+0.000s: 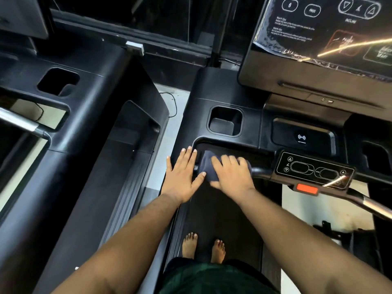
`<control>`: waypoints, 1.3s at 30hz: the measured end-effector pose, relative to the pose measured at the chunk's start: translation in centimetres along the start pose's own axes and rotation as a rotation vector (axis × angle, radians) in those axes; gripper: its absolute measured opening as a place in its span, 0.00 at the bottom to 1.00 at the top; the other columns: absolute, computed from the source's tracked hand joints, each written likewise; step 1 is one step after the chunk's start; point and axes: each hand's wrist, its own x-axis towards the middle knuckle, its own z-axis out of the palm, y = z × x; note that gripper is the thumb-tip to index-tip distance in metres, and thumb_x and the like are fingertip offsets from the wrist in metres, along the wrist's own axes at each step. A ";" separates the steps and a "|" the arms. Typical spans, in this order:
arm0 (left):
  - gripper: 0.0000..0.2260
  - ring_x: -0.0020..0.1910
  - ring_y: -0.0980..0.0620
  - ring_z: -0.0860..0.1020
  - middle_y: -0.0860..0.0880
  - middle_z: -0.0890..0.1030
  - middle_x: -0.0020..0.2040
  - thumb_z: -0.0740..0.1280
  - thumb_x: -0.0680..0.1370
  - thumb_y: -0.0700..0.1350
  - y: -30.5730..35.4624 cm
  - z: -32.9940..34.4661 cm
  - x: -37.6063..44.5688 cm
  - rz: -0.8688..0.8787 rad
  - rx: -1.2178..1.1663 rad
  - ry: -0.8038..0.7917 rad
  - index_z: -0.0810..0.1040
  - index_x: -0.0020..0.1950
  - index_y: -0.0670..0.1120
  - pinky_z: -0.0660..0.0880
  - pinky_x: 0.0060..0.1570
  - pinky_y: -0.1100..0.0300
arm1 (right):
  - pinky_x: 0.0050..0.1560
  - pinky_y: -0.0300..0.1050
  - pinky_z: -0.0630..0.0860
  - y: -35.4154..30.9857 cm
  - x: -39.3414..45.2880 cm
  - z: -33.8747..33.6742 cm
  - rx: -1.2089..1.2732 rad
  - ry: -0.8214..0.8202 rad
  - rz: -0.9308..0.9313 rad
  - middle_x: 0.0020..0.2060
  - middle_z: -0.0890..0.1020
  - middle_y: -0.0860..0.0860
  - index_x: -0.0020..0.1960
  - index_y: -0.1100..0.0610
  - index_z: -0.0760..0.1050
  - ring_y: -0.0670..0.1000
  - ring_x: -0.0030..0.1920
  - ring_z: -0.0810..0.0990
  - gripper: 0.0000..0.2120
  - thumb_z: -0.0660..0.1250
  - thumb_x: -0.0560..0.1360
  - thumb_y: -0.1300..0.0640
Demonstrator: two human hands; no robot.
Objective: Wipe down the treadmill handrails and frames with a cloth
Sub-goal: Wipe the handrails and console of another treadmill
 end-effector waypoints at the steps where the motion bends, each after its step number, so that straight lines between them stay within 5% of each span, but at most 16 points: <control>1: 0.36 0.83 0.52 0.38 0.51 0.40 0.85 0.42 0.81 0.67 0.0 0.0 0.0 0.000 0.001 0.004 0.42 0.84 0.50 0.36 0.79 0.38 | 0.52 0.55 0.74 0.4 1.2 -0.8 0.058 -0.069 -0.011 0.52 0.81 0.53 0.63 0.52 0.72 0.57 0.53 0.81 0.36 0.70 0.64 0.30; 4: 0.37 0.83 0.51 0.39 0.50 0.42 0.85 0.43 0.81 0.68 0.1 0.1 -0.1 0.011 0.009 0.013 0.43 0.85 0.49 0.35 0.78 0.38 | 0.48 0.53 0.77 1.3 3.3 -2.5 0.228 -0.271 -0.017 0.51 0.82 0.50 0.56 0.51 0.71 0.57 0.52 0.82 0.33 0.64 0.65 0.26; 10: 0.36 0.83 0.52 0.37 0.51 0.40 0.85 0.44 0.81 0.67 0.1 0.0 -0.1 0.007 0.020 0.014 0.41 0.84 0.51 0.29 0.75 0.41 | 0.58 0.60 0.71 0.7 -1.9 0.5 -0.064 0.039 0.068 0.55 0.78 0.55 0.68 0.53 0.71 0.58 0.55 0.77 0.40 0.73 0.64 0.32; 17: 0.37 0.83 0.52 0.37 0.52 0.40 0.85 0.44 0.81 0.68 0.3 0.2 -0.2 -0.007 0.033 0.012 0.43 0.85 0.50 0.31 0.76 0.41 | 0.44 0.50 0.71 3.7 2.3 -3.2 0.260 -0.319 0.032 0.51 0.83 0.50 0.52 0.47 0.70 0.57 0.53 0.82 0.31 0.63 0.65 0.22; 23: 0.37 0.83 0.52 0.37 0.52 0.40 0.85 0.44 0.81 0.68 0.3 -0.2 -0.2 -0.007 0.009 0.003 0.42 0.85 0.51 0.31 0.76 0.40 | 0.70 0.69 0.63 1.2 -3.5 0.5 -0.023 -0.003 0.174 0.63 0.77 0.56 0.73 0.52 0.69 0.59 0.65 0.74 0.42 0.71 0.66 0.31; 29: 0.37 0.83 0.54 0.37 0.53 0.40 0.85 0.44 0.81 0.68 0.4 0.1 -0.1 -0.017 -0.018 0.009 0.40 0.85 0.51 0.34 0.77 0.40 | 0.52 0.55 0.74 2.8 2.3 -2.9 0.192 -0.331 0.066 0.55 0.82 0.51 0.62 0.50 0.71 0.57 0.57 0.81 0.38 0.66 0.64 0.24; 31: 0.37 0.83 0.55 0.37 0.54 0.41 0.85 0.44 0.81 0.69 0.3 0.1 -0.2 -0.015 -0.051 0.019 0.40 0.85 0.51 0.35 0.79 0.40 | 0.53 0.55 0.76 2.7 3.0 -3.2 0.210 -0.332 0.014 0.57 0.81 0.51 0.64 0.51 0.71 0.58 0.58 0.81 0.37 0.68 0.66 0.27; 35: 0.42 0.83 0.55 0.37 0.53 0.41 0.85 0.38 0.77 0.74 0.4 -0.2 -0.2 -0.008 -0.062 0.002 0.46 0.85 0.51 0.33 0.77 0.38 | 0.66 0.59 0.68 -0.5 -0.4 -1.4 0.122 -0.051 -0.022 0.68 0.76 0.50 0.78 0.48 0.62 0.55 0.67 0.75 0.36 0.68 0.74 0.41; 39: 0.46 0.83 0.54 0.37 0.51 0.42 0.85 0.37 0.74 0.78 0.8 -0.3 -0.4 0.006 -0.066 0.025 0.51 0.85 0.52 0.27 0.73 0.39 | 0.79 0.60 0.50 -0.1 -1.8 -1.5 0.362 -0.038 -0.046 0.80 0.63 0.45 0.82 0.45 0.56 0.51 0.80 0.59 0.34 0.65 0.79 0.52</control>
